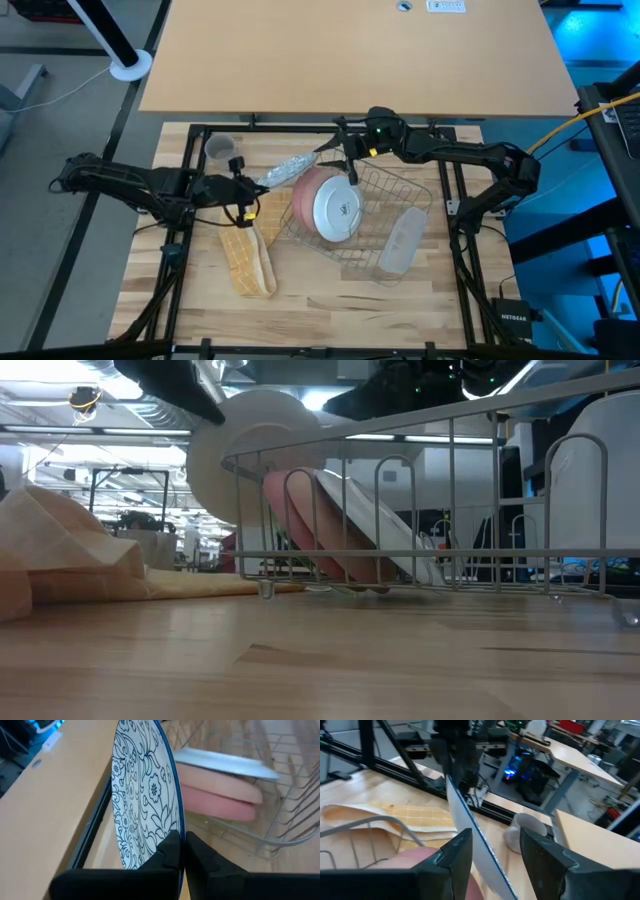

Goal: Sort dishes
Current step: Put the blue patterned white plate into the dish rack

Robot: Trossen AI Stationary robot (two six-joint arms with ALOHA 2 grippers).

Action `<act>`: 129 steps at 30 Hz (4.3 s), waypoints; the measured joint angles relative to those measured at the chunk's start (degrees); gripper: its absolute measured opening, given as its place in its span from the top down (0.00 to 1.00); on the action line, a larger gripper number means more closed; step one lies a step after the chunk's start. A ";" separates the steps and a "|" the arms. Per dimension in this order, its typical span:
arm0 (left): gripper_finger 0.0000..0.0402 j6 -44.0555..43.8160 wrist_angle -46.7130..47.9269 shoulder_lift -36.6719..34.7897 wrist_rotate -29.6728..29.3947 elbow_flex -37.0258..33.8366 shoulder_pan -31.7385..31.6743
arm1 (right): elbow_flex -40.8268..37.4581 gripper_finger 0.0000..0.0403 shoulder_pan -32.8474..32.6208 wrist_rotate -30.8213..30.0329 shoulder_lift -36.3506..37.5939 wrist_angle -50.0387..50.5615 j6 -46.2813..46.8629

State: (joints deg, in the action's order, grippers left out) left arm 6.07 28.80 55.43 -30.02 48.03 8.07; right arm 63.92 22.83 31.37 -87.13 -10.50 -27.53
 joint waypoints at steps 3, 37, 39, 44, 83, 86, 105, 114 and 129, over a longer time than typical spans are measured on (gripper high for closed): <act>1.00 1.98 -1.92 0.01 -0.07 0.00 0.56 | 0.00 0.58 -0.24 0.82 0.00 0.00 -0.42; 1.00 11.91 -12.37 0.10 1.35 0.00 0.51 | 0.04 0.58 -7.50 -9.92 -4.91 -0.12 -13.29; 1.00 11.85 -12.67 0.10 1.90 0.00 0.51 | 0.00 0.58 -7.50 -9.92 -4.98 0.07 -13.29; 1.00 12.40 -13.99 0.10 2.89 0.00 0.53 | 0.00 0.65 -7.50 -9.92 -4.96 -0.44 -13.28; 0.73 11.84 -14.76 7.42 -1.16 0.09 -4.06 | 5.82 0.88 -11.32 -12.24 -4.98 3.02 -16.09; 0.84 12.98 -14.89 7.42 -1.78 0.07 -3.87 | 5.88 0.87 -11.32 -12.79 -4.98 3.58 -16.20; 0.92 12.62 -14.65 7.44 -2.79 -0.04 -3.77 | 6.01 0.64 -11.34 -19.66 -4.74 3.39 -11.96; 0.92 10.92 -14.92 4.83 -6.61 -0.04 -3.79 | 8.22 0.49 -12.75 -33.51 -4.31 3.06 -12.07; 0.92 7.91 -10.81 -5.16 -6.45 -0.02 -3.13 | 27.14 0.47 -15.76 -56.15 -4.22 26.86 -19.27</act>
State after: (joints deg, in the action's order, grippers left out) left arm 13.98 17.99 50.27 -36.47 48.01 4.94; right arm 91.06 7.07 -24.78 -91.35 16.35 -46.80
